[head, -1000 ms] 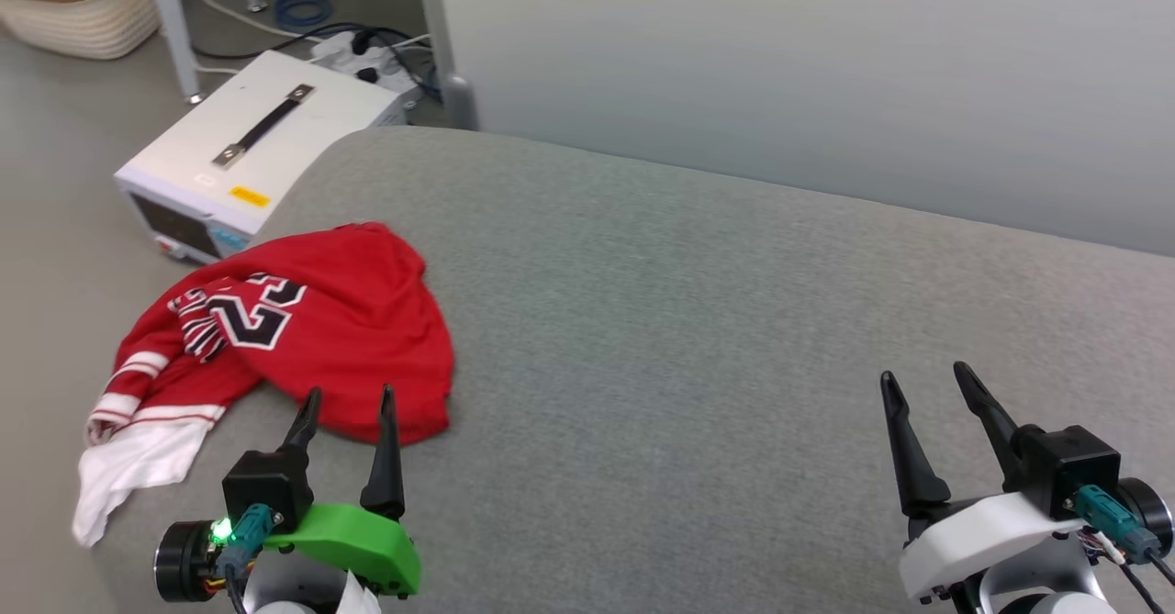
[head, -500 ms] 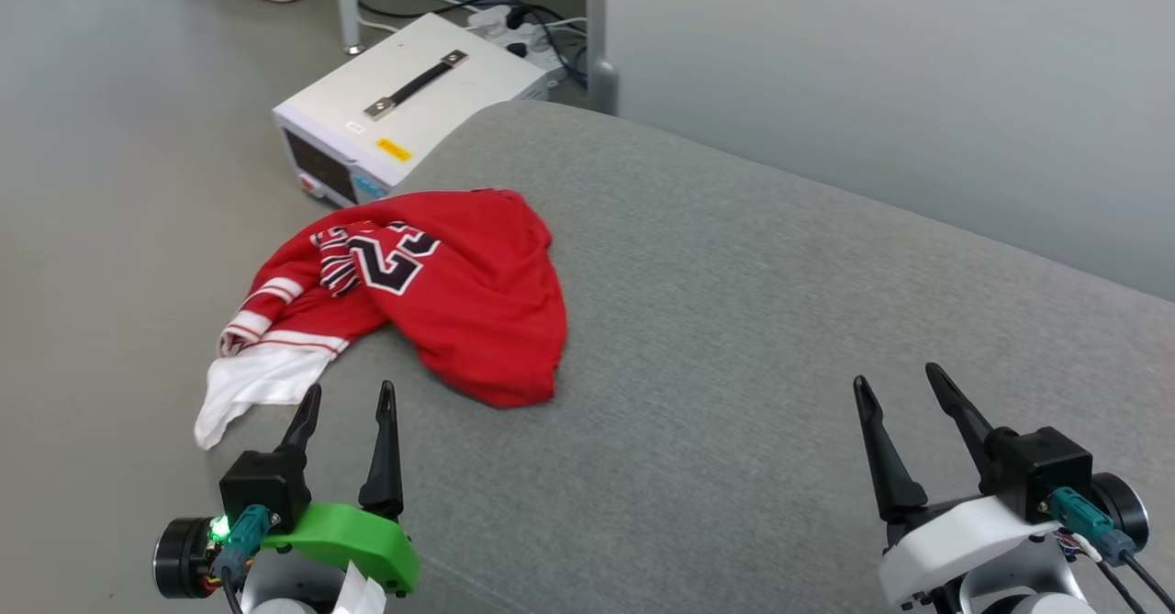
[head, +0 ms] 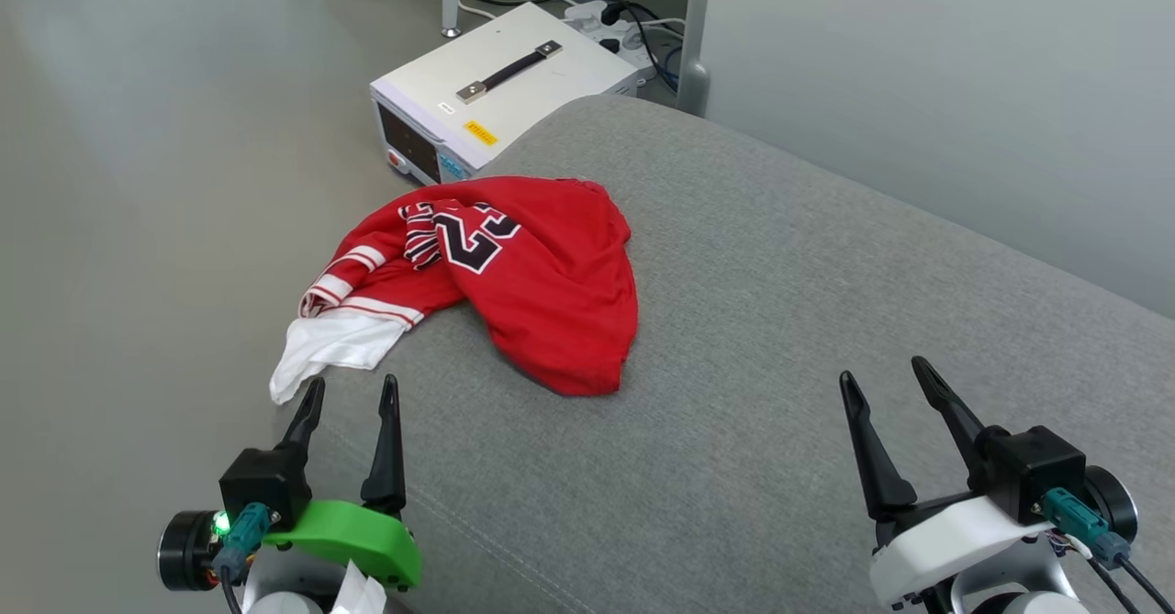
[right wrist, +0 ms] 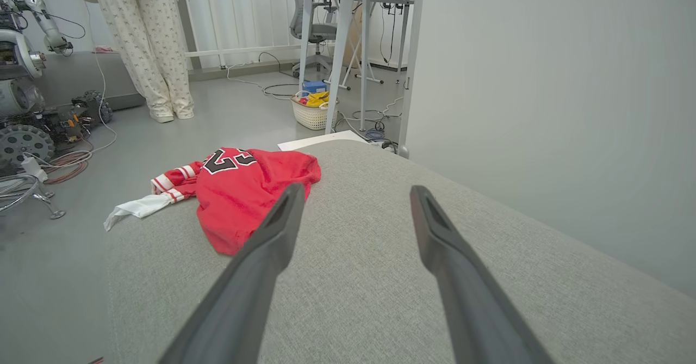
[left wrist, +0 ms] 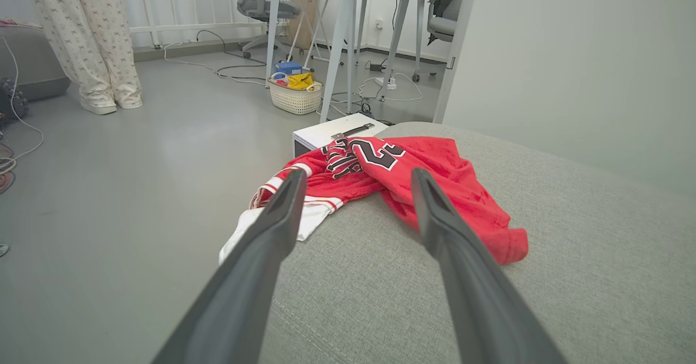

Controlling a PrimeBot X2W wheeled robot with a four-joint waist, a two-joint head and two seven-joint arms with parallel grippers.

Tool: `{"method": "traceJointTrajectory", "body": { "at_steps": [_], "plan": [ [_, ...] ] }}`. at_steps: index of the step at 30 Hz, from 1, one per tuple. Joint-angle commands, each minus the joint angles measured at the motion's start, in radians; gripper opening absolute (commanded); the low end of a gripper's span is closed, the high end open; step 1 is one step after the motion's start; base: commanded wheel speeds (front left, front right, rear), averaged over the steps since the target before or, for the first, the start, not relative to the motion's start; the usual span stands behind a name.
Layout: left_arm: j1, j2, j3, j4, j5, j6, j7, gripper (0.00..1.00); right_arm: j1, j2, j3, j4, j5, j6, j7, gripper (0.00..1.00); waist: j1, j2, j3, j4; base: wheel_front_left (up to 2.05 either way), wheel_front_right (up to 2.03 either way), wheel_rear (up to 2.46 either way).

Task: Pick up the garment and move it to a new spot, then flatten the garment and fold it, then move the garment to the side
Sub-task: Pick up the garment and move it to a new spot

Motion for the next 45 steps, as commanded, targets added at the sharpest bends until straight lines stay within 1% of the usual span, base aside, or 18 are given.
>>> {"method": "traceJointTrajectory", "body": {
  "at_steps": [1, 4, 10, 13, 16, 20, 24, 26, 31, 36, 38, 45],
  "plan": [
    [-0.026, -0.004, 0.000, 0.006, -0.011, -0.005, -0.011, 1.00, 0.001, -0.002, 0.004, -0.010, 0.008, -0.001, -0.009, 1.00, 0.0000, 0.0000, 0.003, 0.014, 0.00, 0.00, 0.00],
    [-0.038, -0.005, -0.002, 0.014, -0.016, -0.007, -0.018, 1.00, -0.003, -0.002, 0.009, -0.019, 0.012, -0.001, -0.006, 1.00, 0.0000, 0.0000, 0.015, 0.020, 0.00, 0.00, 0.00],
    [-0.101, -0.004, -0.012, 0.061, -0.030, -0.015, -0.030, 1.00, -0.043, -0.002, 0.017, -0.049, -0.014, -0.001, 0.011, 1.00, 0.0000, 0.0000, 0.076, 0.006, 0.00, 0.00, 0.00],
    [-0.164, 0.001, -0.026, 0.102, -0.049, -0.024, -0.037, 1.00, -0.072, -0.007, 0.024, -0.078, -0.037, -0.001, 0.033, 1.00, 0.0000, 0.0000, 0.128, -0.010, 0.00, 0.00, 0.00],
    [-0.237, 0.010, -0.048, 0.163, -0.067, -0.031, -0.041, 1.00, -0.100, -0.027, 0.026, -0.109, -0.046, -0.001, 0.054, 1.00, 0.0000, 0.0000, 0.183, -0.022, 0.00, 0.00, 0.00],
    [-0.377, 0.025, -0.070, 0.250, -0.104, -0.038, -0.006, 1.00, -0.144, -0.065, 0.032, -0.153, -0.050, -0.001, 0.085, 1.00, 0.0000, 0.0000, 0.272, -0.048, 0.00, 0.00, 0.00],
    [-0.536, 0.051, -0.089, 0.332, -0.157, -0.044, 0.074, 1.00, -0.188, -0.097, 0.036, -0.191, -0.041, -0.001, 0.112, 1.00, 0.0000, 0.0000, 0.362, -0.082, 0.00, 0.00, 0.00],
    [-0.613, 0.076, -0.094, 0.369, -0.194, -0.046, 0.127, 1.00, -0.211, -0.111, 0.042, -0.205, -0.035, -0.001, 0.122, 1.00, 0.0000, 0.0000, 0.403, -0.107, 0.00, 0.00, 0.00],
    [-0.766, 0.172, -0.122, 0.464, -0.305, -0.046, 0.276, 1.00, -0.263, -0.135, 0.041, -0.216, -0.021, -0.001, 0.130, 1.00, 0.0000, 0.0000, 0.489, -0.189, 0.00, 0.00, 0.00],
    [-0.862, 0.270, -0.140, 0.600, -0.382, -0.047, 0.408, 1.00, -0.313, -0.150, 0.034, -0.206, -0.011, -0.001, 0.113, 1.00, 0.0000, 0.0000, 0.566, -0.269, 0.00, 0.00, 0.00],
    [-0.888, 0.298, -0.149, 0.657, -0.403, -0.047, 0.467, 1.00, -0.328, -0.153, 0.031, -0.200, -0.009, -0.001, 0.104, 1.00, 0.0000, 0.0000, 0.594, -0.292, 0.00, 0.00, 0.00],
    [-0.937, 0.351, -0.203, 0.783, -0.484, -0.047, 0.646, 1.00, -0.362, -0.152, 0.040, -0.170, 0.004, -0.001, 0.074, 1.00, 0.0000, 0.0000, 0.662, -0.352, 0.00, 0.00, 0.00]
  ]
}}
